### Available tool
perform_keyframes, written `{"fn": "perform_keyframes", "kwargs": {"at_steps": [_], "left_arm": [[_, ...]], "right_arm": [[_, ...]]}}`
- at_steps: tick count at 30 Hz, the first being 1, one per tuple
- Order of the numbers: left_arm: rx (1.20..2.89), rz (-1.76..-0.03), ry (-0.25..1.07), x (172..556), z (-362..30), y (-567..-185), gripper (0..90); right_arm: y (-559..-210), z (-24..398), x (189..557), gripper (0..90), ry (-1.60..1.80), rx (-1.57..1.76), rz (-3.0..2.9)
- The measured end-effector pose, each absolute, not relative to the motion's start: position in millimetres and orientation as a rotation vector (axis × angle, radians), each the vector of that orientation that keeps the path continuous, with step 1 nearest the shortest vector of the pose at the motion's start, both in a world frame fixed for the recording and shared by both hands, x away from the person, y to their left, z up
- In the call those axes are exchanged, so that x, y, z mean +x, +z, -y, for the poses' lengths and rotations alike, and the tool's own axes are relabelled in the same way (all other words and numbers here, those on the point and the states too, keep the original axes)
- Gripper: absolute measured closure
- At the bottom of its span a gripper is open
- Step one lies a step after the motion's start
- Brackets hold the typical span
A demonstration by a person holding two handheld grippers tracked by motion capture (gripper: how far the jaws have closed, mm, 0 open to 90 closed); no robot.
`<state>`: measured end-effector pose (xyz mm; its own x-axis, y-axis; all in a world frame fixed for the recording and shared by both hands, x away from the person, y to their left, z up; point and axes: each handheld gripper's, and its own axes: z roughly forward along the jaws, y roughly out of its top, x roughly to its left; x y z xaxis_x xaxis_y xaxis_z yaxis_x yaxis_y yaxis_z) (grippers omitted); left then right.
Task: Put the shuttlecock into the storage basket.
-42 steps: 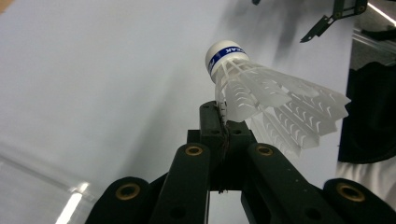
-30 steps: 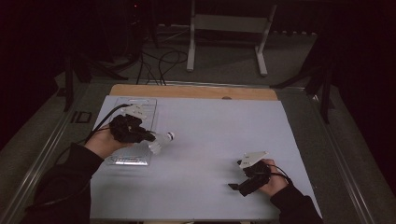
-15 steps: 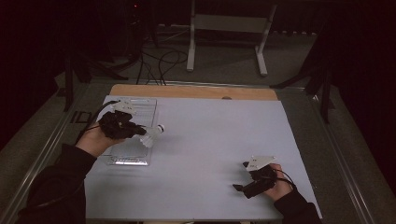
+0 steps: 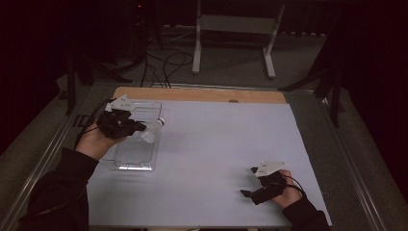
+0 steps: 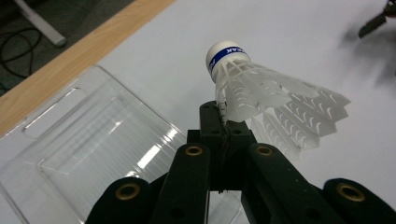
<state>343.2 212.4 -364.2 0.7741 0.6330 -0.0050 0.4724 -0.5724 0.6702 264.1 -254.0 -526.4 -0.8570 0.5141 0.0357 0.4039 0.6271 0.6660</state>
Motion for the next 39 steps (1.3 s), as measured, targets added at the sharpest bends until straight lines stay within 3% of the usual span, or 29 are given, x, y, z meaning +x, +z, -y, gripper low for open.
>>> {"fn": "perform_keyframes", "kwargs": {"at_steps": [15, 39], "left_arm": [[2.199, -0.994, 0.469, 352.4, -209.6, -363.3, 90.0], [2.111, -1.163, 0.497, 367.9, -213.6, -399.5, 90.0]], "right_arm": [[-526.5, 248.5, 263.0, 8.1, 1.045, 0.746, -2.701], [-527.0, 248.9, 263.1, 8.2, 1.050, 0.754, -2.703]]}}
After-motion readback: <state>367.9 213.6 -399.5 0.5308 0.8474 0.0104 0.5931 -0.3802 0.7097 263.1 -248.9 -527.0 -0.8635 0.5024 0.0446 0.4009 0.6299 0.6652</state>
